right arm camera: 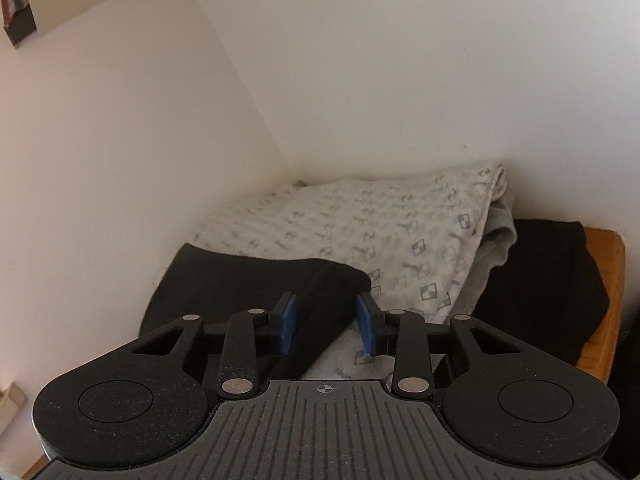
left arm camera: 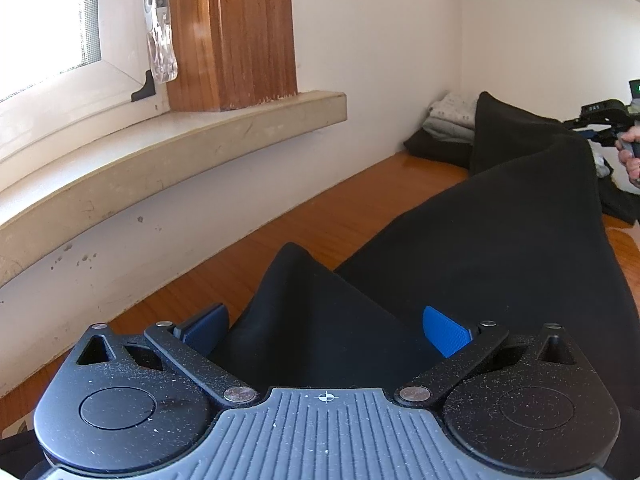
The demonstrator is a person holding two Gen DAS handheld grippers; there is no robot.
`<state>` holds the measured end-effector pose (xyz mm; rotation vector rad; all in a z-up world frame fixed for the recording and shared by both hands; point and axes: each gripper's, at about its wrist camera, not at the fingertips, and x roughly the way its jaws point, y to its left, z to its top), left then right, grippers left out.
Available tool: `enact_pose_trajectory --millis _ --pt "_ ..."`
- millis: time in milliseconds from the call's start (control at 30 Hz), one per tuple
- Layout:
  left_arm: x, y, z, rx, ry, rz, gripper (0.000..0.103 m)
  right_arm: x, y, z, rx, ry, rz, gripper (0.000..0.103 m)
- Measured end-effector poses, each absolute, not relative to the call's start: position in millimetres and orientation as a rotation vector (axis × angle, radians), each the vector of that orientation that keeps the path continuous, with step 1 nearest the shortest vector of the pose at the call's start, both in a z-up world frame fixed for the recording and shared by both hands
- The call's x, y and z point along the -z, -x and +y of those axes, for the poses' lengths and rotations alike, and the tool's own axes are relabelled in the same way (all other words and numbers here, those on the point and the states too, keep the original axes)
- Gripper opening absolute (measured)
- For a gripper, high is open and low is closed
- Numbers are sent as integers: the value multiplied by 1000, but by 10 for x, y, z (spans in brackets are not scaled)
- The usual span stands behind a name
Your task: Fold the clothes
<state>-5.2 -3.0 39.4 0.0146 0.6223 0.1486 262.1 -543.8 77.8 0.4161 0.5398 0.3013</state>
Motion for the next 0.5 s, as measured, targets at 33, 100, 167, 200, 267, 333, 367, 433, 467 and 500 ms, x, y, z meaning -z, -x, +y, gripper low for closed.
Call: enact_pose_trajectory --millis 33,100,167,200,267,333,367,433,467,500 --pt "-394 51 -31 -149 -15 622 103 -783 -2628 -5429 -302 -409 541 30" --pt "-393 52 -31 -148 -14 622 103 -819 -2622 -5424 -304 -392 535 22" --pt "-392 53 -26 -146 -11 623 103 -881 -2583 -5413 -311 -381 505 9" --pt "-391 54 -26 -146 -11 623 103 -923 -2554 -5400 -320 -376 487 8" --pt "-390 55 -29 -146 -12 623 103 -1020 -2487 -5350 -350 -374 457 7" --pt "-391 55 -35 -146 -12 623 103 -1141 -2403 -5252 -398 -364 436 7" --pt "-390 57 -36 -146 -12 623 103 -1202 -2360 -5197 -428 -357 427 7" --pt "-390 59 -40 -147 -13 622 103 -1321 -2237 -5023 -493 -334 412 7" --pt "-391 60 -41 -146 -13 622 103 -1379 -2168 -4924 -527 -320 406 7" --pt "-391 60 -42 -146 -14 621 103 -1438 -2099 -4825 -561 -306 399 7"
